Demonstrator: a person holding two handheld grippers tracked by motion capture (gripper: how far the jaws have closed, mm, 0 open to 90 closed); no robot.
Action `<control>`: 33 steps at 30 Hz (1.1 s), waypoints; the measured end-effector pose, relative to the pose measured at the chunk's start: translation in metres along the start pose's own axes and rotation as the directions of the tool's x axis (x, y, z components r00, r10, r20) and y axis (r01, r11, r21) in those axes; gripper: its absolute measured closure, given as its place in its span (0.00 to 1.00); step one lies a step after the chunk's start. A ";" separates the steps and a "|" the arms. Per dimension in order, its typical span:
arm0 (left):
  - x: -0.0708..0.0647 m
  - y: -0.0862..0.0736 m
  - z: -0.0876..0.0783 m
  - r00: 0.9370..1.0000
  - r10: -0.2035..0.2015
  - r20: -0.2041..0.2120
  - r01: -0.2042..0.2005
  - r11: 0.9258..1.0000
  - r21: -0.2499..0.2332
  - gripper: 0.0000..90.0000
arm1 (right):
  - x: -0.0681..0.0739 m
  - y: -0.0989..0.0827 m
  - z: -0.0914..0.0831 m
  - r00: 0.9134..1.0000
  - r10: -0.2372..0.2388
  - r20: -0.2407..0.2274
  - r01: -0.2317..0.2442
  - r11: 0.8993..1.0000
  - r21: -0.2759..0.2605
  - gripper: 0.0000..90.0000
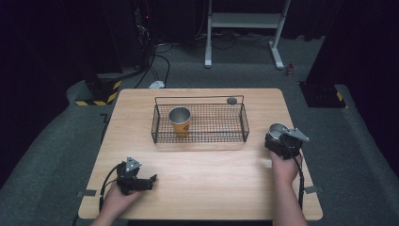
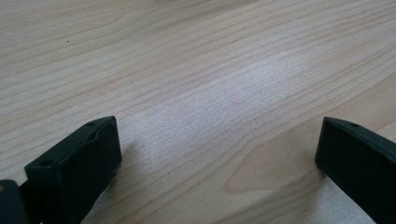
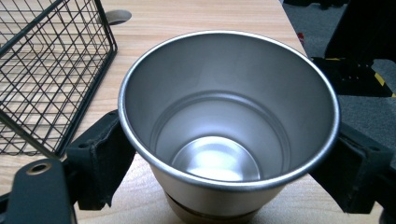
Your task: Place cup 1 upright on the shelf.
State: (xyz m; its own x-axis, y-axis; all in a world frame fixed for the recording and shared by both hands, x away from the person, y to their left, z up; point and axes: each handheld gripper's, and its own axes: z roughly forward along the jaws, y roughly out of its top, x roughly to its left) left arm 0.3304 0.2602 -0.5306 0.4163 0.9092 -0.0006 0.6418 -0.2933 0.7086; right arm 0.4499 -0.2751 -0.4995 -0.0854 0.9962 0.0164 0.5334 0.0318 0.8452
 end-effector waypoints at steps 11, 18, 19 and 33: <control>0.000 0.000 0.000 1.000 0.000 -0.001 0.000 1.000 -0.001 0.01 | 0.004 0.002 -0.003 0.999 -0.040 -0.007 0.040 0.999 -0.009 0.21; 0.000 0.000 0.000 1.000 -0.001 -0.001 0.001 1.000 0.000 0.01 | 0.013 0.005 -0.018 0.998 -0.054 -0.038 0.052 0.998 -0.039 0.21; 0.000 0.000 0.000 1.000 -0.001 -0.001 0.001 1.000 -0.001 0.01 | 0.015 0.004 -0.020 0.997 -0.058 -0.042 0.057 0.997 -0.044 0.21; 0.000 0.000 0.000 1.000 -0.001 -0.001 0.001 1.000 0.000 0.01 | 0.027 0.001 -0.047 0.995 -0.066 -0.080 0.059 0.995 -0.083 0.21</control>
State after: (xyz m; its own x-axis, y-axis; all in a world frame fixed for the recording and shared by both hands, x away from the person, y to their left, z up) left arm 0.3301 0.2603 -0.5305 0.4154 0.9096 -0.0007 0.6419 -0.2926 0.7088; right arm 0.4088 -0.2524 -0.4731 -0.1875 0.9823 0.0036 0.4560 0.0838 0.8860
